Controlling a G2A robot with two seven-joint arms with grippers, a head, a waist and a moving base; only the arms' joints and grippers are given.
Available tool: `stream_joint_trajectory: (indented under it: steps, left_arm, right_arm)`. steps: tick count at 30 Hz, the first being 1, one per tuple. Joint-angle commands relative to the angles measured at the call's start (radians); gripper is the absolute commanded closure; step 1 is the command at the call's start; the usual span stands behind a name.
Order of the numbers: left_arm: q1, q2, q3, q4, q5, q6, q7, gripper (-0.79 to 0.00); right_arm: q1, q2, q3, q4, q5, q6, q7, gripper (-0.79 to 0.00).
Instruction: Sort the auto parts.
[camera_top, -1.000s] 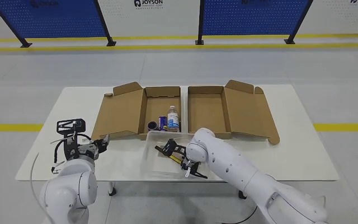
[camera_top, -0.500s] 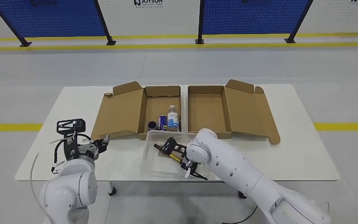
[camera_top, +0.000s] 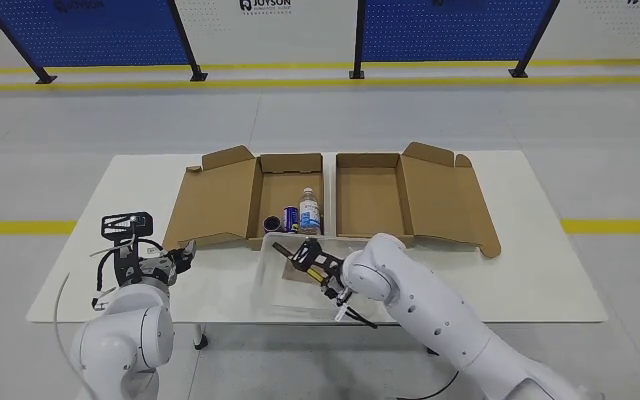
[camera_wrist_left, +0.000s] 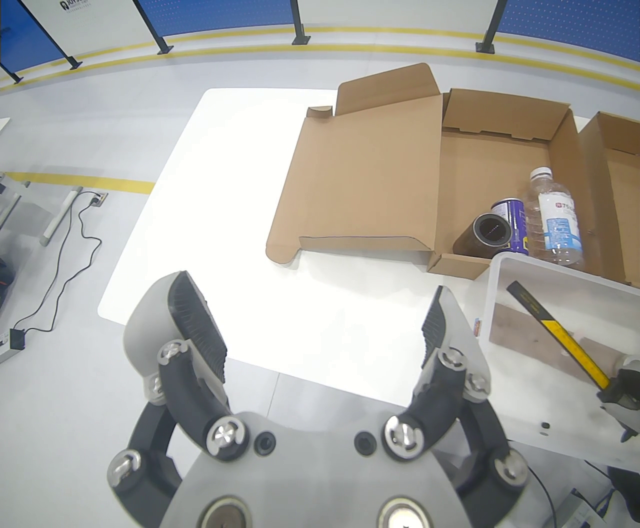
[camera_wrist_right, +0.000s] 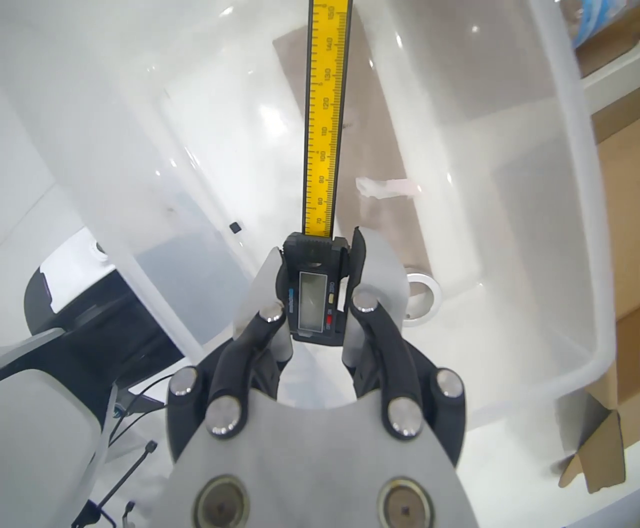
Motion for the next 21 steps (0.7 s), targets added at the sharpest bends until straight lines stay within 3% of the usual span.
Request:
stream_joint_trajectory:
  steps: [1, 11, 21]
  left_arm:
    - [0.0, 0.0, 0.0, 0.0, 0.0, 0.0, 0.0, -0.785]
    - [0.0, 0.0, 0.0, 0.0, 0.0, 0.0, 0.0, -0.785]
    - [0.0, 0.0, 0.0, 0.0, 0.0, 0.0, 0.0, -0.785]
  right_arm:
    - [-0.028, 0.013, 0.033, -0.047, -0.012, 0.005, -0.007, 0.0]
    - [-0.156, 0.061, 0.189, -0.212, -0.055, 0.017, -0.112, 0.0]
    - [-0.236, 0.083, 0.278, -0.275, -0.062, 0.012, -0.207, 0.0]
